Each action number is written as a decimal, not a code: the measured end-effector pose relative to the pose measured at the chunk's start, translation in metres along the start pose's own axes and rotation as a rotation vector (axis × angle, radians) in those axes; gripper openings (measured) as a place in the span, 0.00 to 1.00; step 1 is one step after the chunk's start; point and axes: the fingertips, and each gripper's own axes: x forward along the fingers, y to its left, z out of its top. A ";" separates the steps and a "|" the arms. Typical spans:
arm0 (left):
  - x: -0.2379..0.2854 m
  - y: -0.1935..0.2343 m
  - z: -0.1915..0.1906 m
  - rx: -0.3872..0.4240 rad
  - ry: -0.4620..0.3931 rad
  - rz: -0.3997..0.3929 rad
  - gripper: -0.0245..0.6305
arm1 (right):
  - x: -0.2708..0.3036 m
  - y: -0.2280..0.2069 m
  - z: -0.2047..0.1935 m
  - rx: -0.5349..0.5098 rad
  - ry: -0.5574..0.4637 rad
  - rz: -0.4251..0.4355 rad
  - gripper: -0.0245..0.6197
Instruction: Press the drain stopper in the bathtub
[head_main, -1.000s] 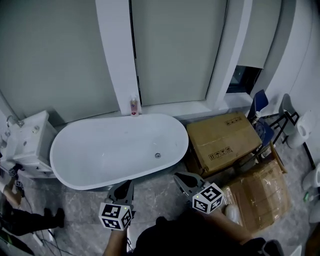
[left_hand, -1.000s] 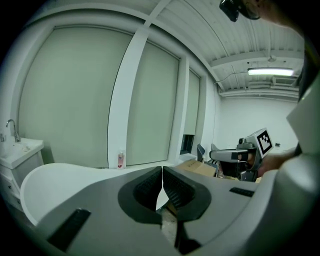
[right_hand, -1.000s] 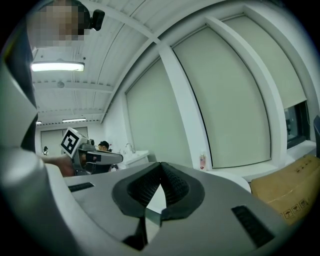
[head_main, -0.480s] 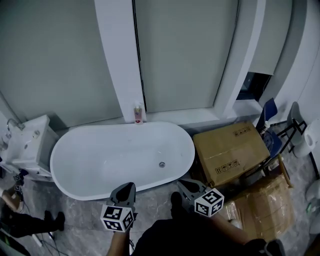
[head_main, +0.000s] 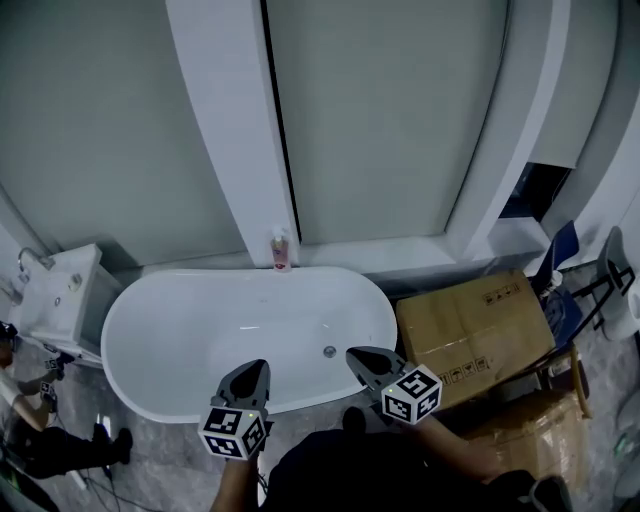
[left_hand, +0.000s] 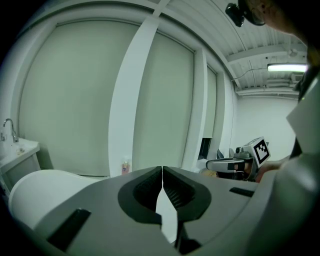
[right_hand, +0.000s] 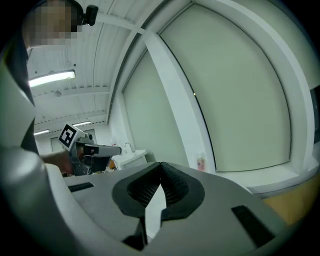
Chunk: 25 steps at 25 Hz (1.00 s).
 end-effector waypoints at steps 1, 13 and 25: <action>0.010 0.000 0.002 0.005 0.006 0.003 0.07 | 0.001 -0.012 0.000 0.013 0.004 -0.004 0.06; 0.102 0.040 0.034 -0.003 0.016 -0.017 0.07 | 0.039 -0.093 0.009 0.051 0.066 -0.044 0.06; 0.165 0.121 0.032 -0.049 0.077 -0.130 0.07 | 0.149 -0.103 0.025 0.095 0.126 -0.097 0.06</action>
